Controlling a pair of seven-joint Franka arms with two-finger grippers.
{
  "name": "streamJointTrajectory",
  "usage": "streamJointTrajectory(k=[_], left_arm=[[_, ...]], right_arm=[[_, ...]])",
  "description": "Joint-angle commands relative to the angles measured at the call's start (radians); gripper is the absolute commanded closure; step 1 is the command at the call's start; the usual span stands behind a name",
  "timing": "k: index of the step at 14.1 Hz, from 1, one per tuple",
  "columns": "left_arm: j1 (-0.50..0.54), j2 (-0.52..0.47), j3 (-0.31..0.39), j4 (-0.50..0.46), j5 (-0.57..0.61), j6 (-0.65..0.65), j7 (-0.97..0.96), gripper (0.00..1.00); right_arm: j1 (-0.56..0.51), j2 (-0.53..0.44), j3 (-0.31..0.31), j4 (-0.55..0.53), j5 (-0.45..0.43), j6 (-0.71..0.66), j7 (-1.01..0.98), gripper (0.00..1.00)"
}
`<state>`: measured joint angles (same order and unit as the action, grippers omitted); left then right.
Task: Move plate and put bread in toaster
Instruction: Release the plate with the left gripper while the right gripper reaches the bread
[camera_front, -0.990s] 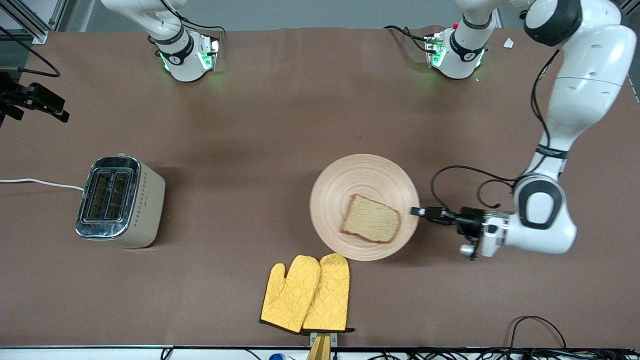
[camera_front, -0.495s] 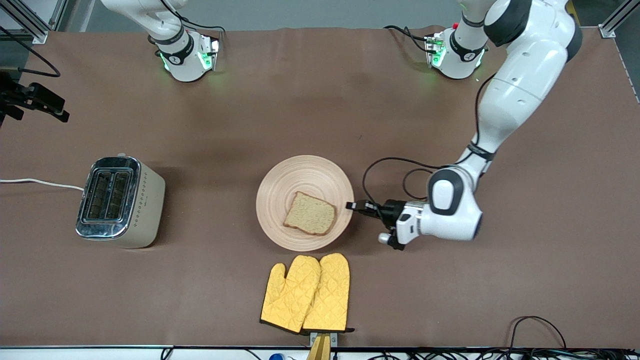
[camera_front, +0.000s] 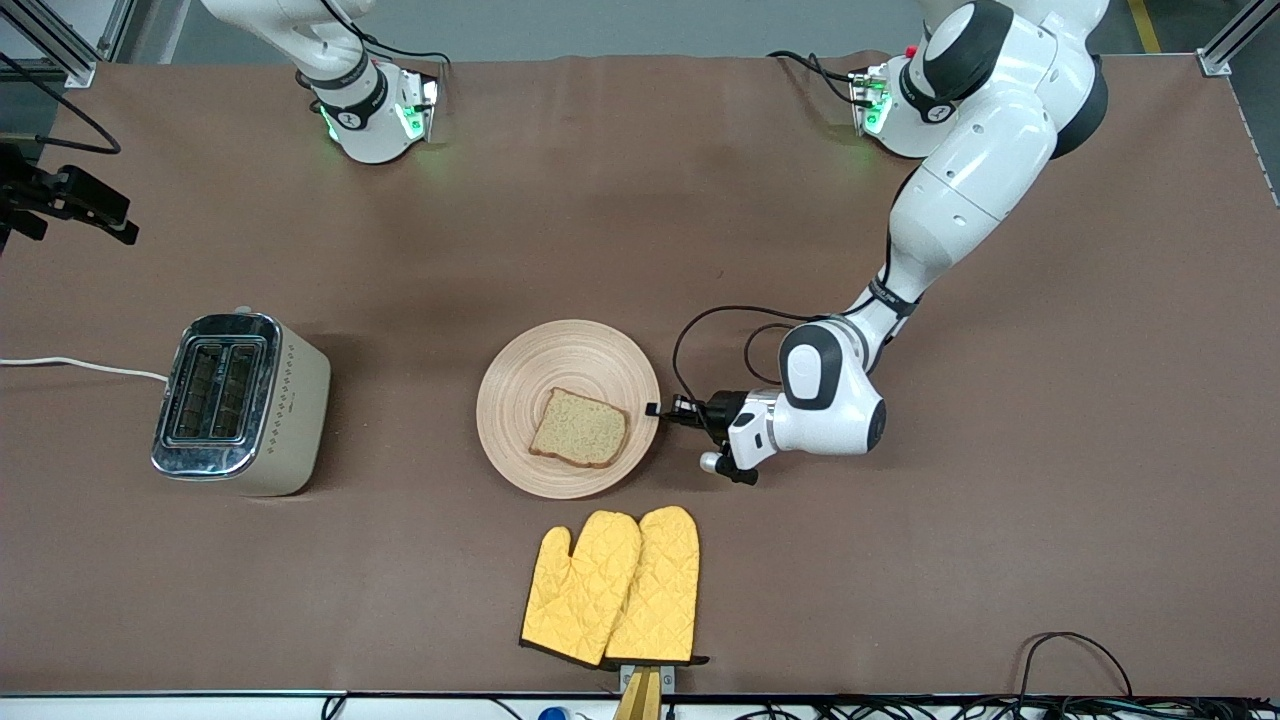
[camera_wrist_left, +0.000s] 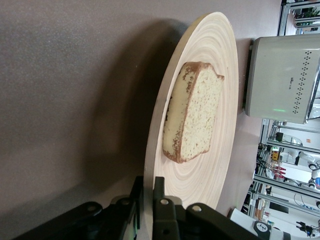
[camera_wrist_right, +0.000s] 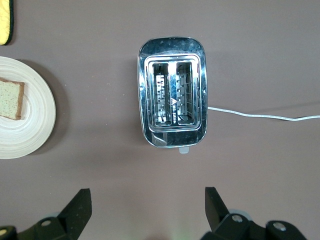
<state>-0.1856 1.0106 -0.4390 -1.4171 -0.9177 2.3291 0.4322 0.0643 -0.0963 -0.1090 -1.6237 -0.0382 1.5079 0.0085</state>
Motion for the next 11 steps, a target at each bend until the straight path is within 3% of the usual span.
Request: streamJointTrajectory(k=[1,5,8,11], left_arm=[[0.018,-0.012,0.006,0.0,-0.004,0.012,-0.003,0.03],[0.031,-0.117,0.092,0.001,0.023,0.004,-0.151,0.0],[0.047,-0.179,0.109,0.014,0.214,0.006,-0.363,0.0],[0.083,-0.254,0.109,0.0,0.31,0.003,-0.519,0.0]], right_arm=[[-0.005,-0.003,0.002,-0.002,0.012,-0.005,-0.007,0.0],[-0.001,0.024,0.003,-0.004,0.037,0.008,0.011,0.0],[0.047,0.088,0.005,-0.005,0.096,0.082,0.089,0.0],[0.156,0.173,0.005,-0.005,0.1,0.174,0.246,0.0]])
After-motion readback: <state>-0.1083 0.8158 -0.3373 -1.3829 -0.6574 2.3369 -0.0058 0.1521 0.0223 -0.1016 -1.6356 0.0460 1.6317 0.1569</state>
